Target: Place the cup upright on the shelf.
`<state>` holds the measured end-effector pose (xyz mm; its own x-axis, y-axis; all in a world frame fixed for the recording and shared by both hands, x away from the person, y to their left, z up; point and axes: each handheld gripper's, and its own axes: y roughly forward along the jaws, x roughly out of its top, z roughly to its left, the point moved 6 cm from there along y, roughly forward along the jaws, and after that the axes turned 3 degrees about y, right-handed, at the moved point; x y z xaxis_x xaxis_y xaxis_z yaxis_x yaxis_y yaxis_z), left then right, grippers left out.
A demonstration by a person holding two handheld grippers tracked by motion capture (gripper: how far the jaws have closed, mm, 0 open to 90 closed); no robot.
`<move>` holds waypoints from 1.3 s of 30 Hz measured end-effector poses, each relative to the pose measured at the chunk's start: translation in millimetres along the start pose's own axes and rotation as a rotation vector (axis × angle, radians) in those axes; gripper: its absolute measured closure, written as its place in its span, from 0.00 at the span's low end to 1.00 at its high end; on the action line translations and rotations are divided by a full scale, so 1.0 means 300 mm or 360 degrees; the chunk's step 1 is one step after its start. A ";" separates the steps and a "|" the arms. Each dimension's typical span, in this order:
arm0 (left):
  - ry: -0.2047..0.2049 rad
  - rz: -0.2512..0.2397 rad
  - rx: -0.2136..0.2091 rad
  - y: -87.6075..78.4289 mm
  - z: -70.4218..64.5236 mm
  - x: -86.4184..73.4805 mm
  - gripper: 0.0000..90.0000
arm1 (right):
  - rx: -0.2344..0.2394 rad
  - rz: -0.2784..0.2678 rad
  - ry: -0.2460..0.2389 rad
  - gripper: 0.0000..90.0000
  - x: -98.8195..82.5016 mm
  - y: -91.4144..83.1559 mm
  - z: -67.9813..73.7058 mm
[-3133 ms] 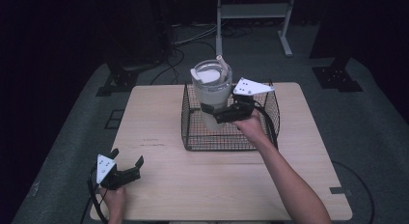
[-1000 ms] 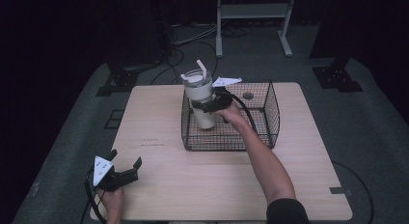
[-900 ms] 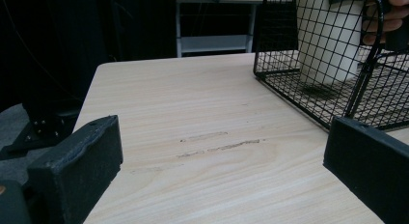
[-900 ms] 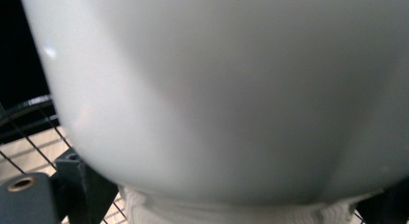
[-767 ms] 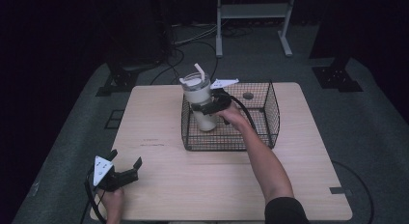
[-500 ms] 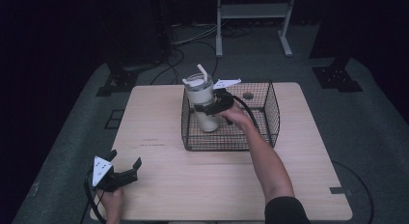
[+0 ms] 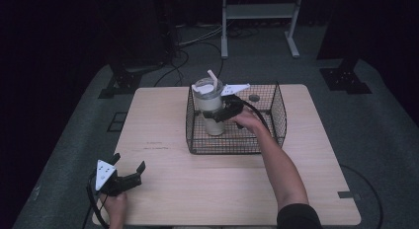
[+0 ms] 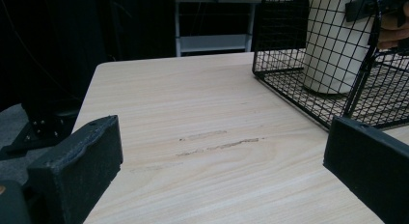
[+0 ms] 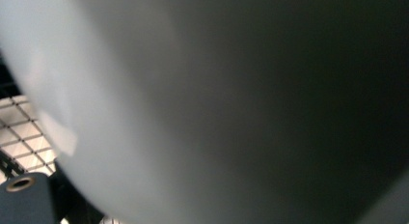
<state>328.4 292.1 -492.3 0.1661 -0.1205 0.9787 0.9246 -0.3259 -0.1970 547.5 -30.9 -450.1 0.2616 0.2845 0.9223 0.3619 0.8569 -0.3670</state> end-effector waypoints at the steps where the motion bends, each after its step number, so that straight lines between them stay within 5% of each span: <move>1: 0.0001 0.0000 0.0000 0.001 0.000 0.000 0.00 | -0.0011 -0.0004 -0.0014 0.07 -0.003 -0.002 -0.002; 7: 0.0008 0.0005 0.0002 0.002 -0.001 0.000 0.00 | -0.0031 -0.0026 -0.0063 0.07 -0.011 -0.015 -0.002; 39: 0.0015 0.0011 -0.0006 0.003 -0.005 -0.001 0.00 | -0.0137 -0.0026 -0.0072 0.02 -0.039 -0.075 -0.007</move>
<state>328.6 290.6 -492.9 0.1690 -0.1315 0.9768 0.9221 -0.3289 -0.2038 538.0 -54.5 -453.0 0.2148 0.2914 0.9322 0.4419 0.8222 -0.3589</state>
